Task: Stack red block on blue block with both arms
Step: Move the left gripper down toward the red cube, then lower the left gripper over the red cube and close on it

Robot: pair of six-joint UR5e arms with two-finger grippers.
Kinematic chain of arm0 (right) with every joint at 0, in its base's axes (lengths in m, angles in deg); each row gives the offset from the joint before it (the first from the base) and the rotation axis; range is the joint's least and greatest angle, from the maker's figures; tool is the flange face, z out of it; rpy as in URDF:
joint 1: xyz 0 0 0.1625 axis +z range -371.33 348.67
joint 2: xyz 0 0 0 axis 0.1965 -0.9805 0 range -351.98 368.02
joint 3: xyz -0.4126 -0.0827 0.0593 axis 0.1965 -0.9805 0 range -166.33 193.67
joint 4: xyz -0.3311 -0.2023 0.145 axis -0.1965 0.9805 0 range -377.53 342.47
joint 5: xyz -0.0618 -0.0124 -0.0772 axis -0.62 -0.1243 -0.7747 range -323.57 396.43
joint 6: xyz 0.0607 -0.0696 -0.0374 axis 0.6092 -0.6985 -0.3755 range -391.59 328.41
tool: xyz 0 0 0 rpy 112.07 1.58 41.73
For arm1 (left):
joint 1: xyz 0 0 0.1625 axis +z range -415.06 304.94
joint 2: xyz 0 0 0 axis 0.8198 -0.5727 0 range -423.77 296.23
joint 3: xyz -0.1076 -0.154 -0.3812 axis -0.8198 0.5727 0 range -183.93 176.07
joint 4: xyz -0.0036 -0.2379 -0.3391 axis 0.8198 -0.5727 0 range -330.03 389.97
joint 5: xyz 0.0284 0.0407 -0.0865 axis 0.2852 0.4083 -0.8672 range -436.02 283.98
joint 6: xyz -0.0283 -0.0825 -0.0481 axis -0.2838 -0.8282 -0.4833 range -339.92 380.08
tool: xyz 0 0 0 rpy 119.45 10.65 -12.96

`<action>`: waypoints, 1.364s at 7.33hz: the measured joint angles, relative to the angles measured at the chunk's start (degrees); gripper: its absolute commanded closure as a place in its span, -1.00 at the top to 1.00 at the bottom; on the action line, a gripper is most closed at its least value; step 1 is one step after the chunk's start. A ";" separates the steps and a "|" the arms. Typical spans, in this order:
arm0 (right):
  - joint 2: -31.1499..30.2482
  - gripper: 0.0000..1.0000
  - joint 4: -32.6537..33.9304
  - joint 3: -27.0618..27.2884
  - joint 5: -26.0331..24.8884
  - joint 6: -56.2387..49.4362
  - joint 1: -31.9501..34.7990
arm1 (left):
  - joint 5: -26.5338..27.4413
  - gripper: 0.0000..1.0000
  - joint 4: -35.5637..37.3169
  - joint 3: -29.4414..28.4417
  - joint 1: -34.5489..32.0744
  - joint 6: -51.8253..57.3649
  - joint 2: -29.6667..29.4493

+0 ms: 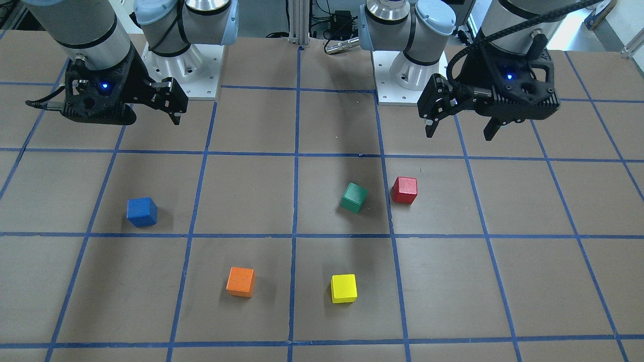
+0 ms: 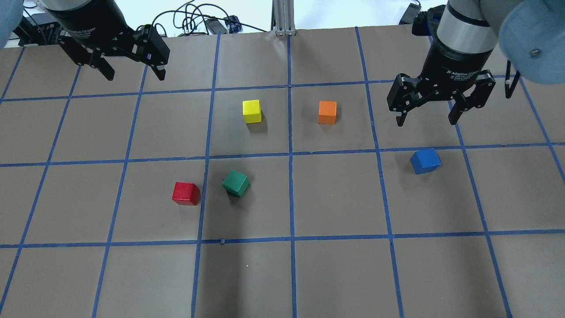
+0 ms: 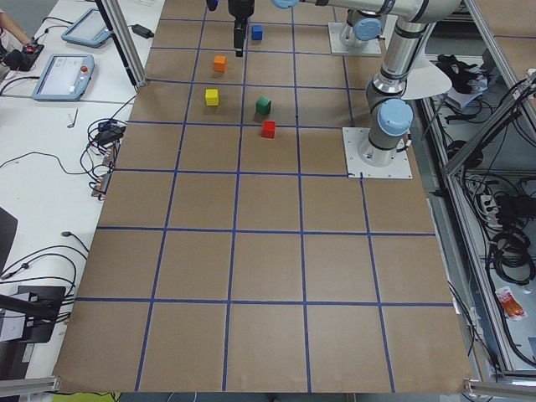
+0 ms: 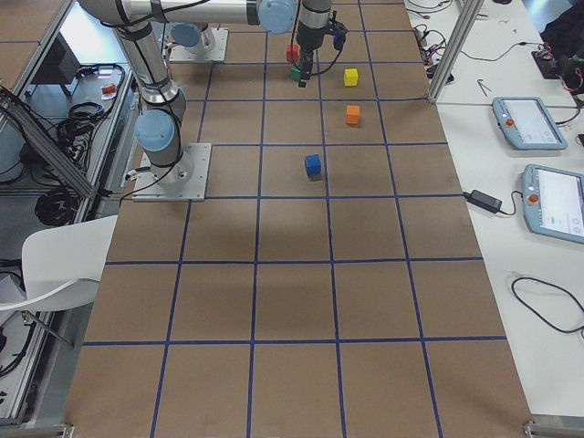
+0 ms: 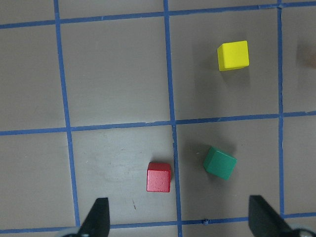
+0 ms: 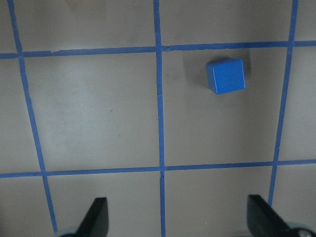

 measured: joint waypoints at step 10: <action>-0.42 1.00 0.65 0.27 0.00 0.00 -0.07 | 0.15 1.00 21.85 29.16 1.99 9.31 -1.83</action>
